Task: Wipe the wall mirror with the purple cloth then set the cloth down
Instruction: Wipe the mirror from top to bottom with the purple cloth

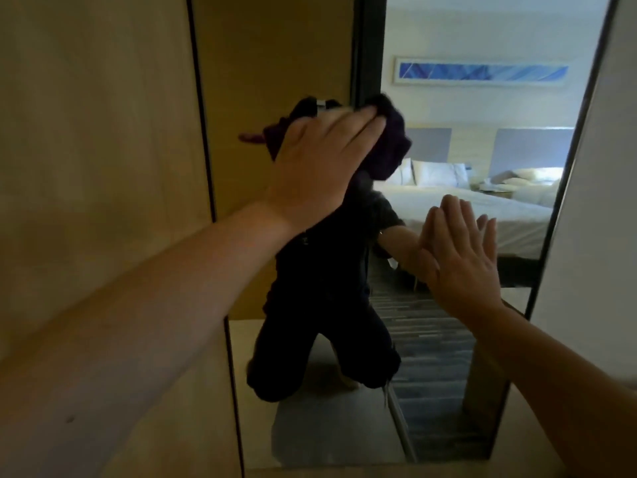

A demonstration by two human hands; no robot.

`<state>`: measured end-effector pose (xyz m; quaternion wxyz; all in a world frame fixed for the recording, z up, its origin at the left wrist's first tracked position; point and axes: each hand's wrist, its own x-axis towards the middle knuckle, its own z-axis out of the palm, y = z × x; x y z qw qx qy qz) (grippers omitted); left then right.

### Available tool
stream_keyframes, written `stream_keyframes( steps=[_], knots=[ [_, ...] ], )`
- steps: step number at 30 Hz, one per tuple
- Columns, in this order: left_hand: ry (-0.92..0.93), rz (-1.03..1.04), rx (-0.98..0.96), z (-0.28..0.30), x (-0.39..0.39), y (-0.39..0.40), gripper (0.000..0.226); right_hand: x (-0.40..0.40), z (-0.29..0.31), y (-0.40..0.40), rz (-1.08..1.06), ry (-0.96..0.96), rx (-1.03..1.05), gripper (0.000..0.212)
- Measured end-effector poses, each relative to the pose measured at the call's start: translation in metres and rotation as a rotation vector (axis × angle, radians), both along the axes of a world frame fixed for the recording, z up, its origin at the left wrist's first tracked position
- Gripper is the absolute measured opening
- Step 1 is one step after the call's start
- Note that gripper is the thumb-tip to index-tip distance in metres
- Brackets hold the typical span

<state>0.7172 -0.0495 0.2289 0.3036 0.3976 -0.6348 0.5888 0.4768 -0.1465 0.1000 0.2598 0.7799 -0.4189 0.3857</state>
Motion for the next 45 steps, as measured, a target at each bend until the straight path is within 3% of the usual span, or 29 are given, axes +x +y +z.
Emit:
stream_keyframes(
  steps=[3,5,14,19,25,30,33,35,37,39,42,45],
  knots=[
    [-0.002,0.077,0.066,0.032,-0.022,-0.024,0.05,0.0,-0.004,-0.009,0.022,-0.006,-0.051,0.067],
    [0.004,0.112,0.088,0.013,-0.031,-0.036,0.052,0.001,-0.006,-0.013,0.042,-0.035,-0.077,0.065],
    [-0.185,0.091,0.296,-0.231,-0.024,-0.028,0.051,-0.001,-0.012,-0.022,0.103,-0.073,-0.178,0.058],
    [-0.203,0.091,0.386,-0.287,-0.015,-0.02,0.046,0.001,-0.012,-0.027,0.057,-0.054,-0.182,0.06],
    [-0.157,-0.02,0.398,-0.281,-0.019,-0.018,0.038,-0.004,-0.008,-0.015,0.063,-0.025,-0.117,0.059],
    [-0.193,-0.049,0.529,-0.263,-0.014,-0.009,0.034,-0.027,0.001,-0.007,0.237,-0.088,-0.067,0.056],
    [-0.152,-0.053,0.533,-0.263,-0.02,-0.007,0.045,-0.06,0.003,-0.019,0.12,-0.176,-0.007,0.06],
    [-0.065,-0.07,0.476,-0.254,-0.031,-0.006,0.034,-0.077,0.001,-0.032,0.017,-0.084,-0.011,0.061],
    [0.082,-0.111,0.372,-0.227,-0.05,-0.005,0.044,-0.084,-0.001,-0.044,0.004,-0.002,-0.045,0.06],
    [0.184,-0.163,0.225,-0.176,-0.076,-0.007,0.04,-0.085,-0.004,-0.052,0.019,-0.001,-0.078,0.059],
    [0.183,-0.169,0.061,-0.085,-0.105,-0.024,0.036,-0.088,-0.008,-0.062,0.074,0.001,-0.157,0.058],
    [0.166,-0.042,0.071,-0.029,-0.113,-0.05,0.048,-0.09,-0.012,-0.07,0.126,-0.01,-0.253,0.057]
  ],
)
